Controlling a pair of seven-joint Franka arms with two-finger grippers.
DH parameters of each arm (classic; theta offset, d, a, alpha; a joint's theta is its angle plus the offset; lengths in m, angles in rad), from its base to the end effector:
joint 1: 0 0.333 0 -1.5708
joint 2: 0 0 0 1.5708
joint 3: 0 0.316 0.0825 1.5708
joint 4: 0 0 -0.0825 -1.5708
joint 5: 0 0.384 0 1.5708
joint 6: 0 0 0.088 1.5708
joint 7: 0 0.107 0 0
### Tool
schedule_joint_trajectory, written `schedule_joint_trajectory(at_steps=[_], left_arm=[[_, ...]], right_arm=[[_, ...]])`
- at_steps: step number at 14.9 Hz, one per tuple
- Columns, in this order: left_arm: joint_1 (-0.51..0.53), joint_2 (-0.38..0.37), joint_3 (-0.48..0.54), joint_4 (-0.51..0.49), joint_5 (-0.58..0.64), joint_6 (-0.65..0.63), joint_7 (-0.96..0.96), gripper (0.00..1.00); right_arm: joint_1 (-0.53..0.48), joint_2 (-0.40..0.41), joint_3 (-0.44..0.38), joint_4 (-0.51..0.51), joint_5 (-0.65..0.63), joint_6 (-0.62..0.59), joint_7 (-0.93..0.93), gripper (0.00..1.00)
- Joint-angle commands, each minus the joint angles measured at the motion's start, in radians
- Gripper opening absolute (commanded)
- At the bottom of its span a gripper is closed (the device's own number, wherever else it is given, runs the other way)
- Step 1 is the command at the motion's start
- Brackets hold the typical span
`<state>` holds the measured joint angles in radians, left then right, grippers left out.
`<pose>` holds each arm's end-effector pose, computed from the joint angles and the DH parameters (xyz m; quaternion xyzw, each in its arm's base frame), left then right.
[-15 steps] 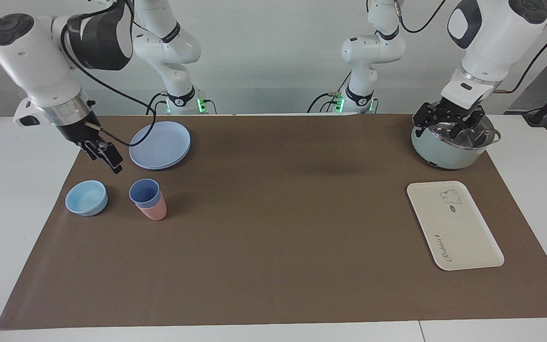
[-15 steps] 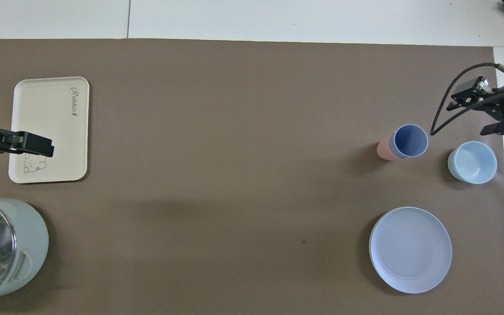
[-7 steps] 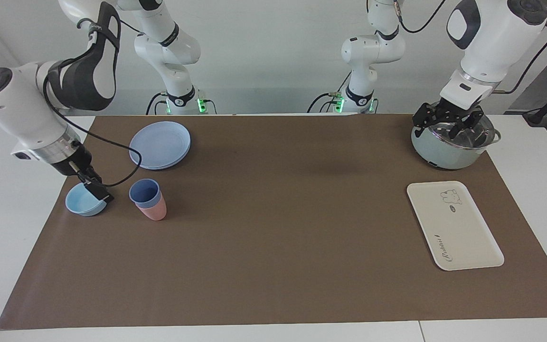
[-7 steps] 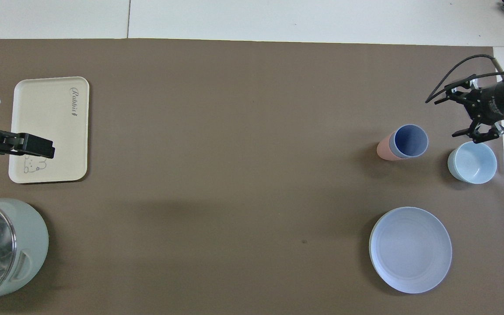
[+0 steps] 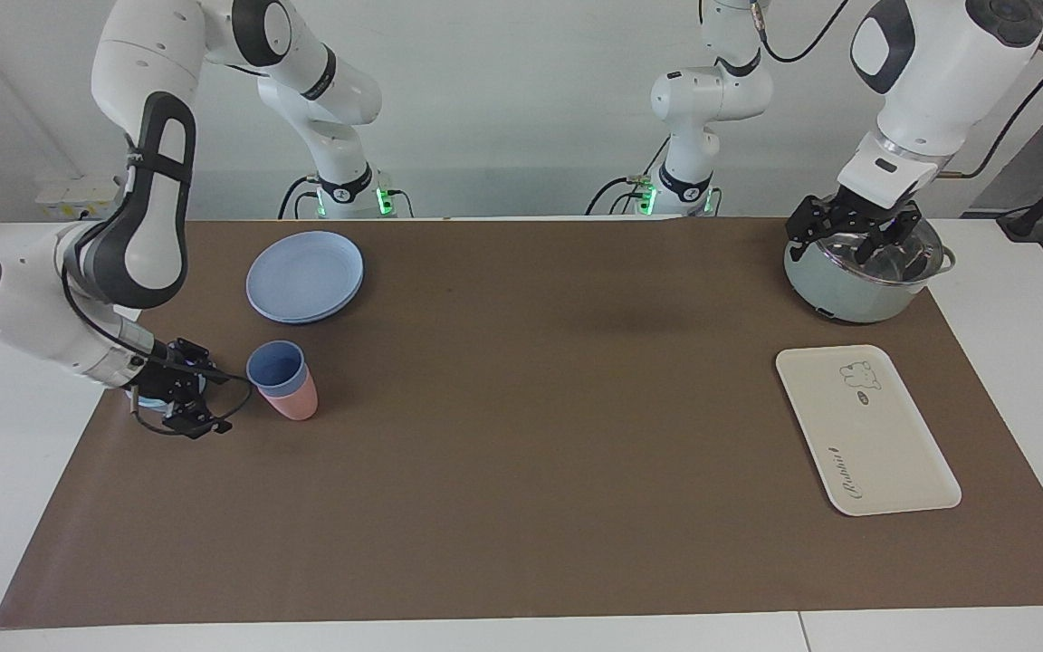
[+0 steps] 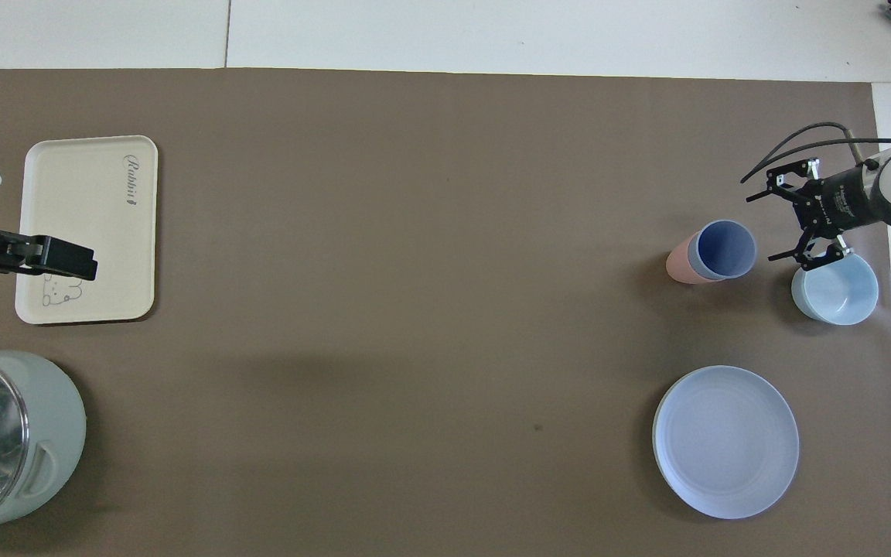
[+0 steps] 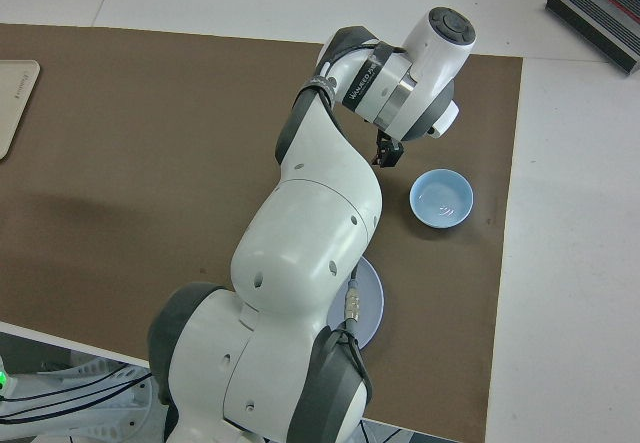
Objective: Place cup on tray
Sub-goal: 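Lower the right gripper around the pink cup and close it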
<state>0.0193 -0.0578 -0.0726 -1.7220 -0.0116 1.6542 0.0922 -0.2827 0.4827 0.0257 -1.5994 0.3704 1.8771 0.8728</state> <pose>0.5402 -0.0310 0.5916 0.9974 -0.0721 -0.0050 0.0038 0.6467 -0.1438 0.3409 -0.7853 0.5853 0.1490 0.1362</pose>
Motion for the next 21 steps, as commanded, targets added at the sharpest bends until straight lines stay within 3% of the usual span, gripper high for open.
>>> schedule_joint_trajectory(at_steps=[1, 6, 15, 16, 17, 18, 19, 20, 21], left_arm=[[-0.004, -0.036, -0.001, -0.044, 0.005, 0.024, -0.012, 1.00], [-0.005, -0.036, -0.001, -0.051, 0.005, 0.025, -0.012, 1.00], [-0.005, -0.039, -0.001, -0.056, 0.005, 0.030, -0.011, 1.00], [-0.005, -0.040, -0.001, -0.056, 0.005, 0.030, -0.011, 1.00], [-0.005, -0.042, -0.001, -0.060, 0.005, 0.030, -0.011, 1.00], [-0.004, -0.042, -0.001, -0.062, 0.005, 0.030, -0.011, 1.00], [-0.005, -0.042, -0.001, -0.062, 0.005, 0.030, -0.011, 1.00], [-0.005, -0.042, -0.001, -0.062, 0.005, 0.030, -0.011, 1.00], [-0.005, -0.042, -0.003, -0.062, 0.005, 0.030, -0.011, 1.00]], right_arm=[[-0.012, 0.010, 0.011, 0.003, 0.102, -0.039, 0.011, 1.00], [-0.012, -0.024, 0.013, -0.128, 0.203, -0.038, -0.009, 1.00], [0.007, -0.062, 0.013, -0.257, 0.291, 0.037, -0.078, 1.00], [0.017, -0.062, 0.013, -0.258, 0.291, 0.045, -0.080, 0.93], [0.023, -0.064, 0.013, -0.260, 0.292, 0.039, -0.078, 0.72], [0.023, -0.064, 0.017, -0.258, 0.292, 0.025, -0.074, 0.23], [0.026, -0.065, 0.020, -0.260, 0.292, 0.014, -0.077, 0.07], [0.036, -0.070, 0.022, -0.260, 0.292, -0.002, -0.075, 0.00], [0.049, -0.082, 0.022, -0.261, 0.292, -0.009, -0.075, 0.00]])
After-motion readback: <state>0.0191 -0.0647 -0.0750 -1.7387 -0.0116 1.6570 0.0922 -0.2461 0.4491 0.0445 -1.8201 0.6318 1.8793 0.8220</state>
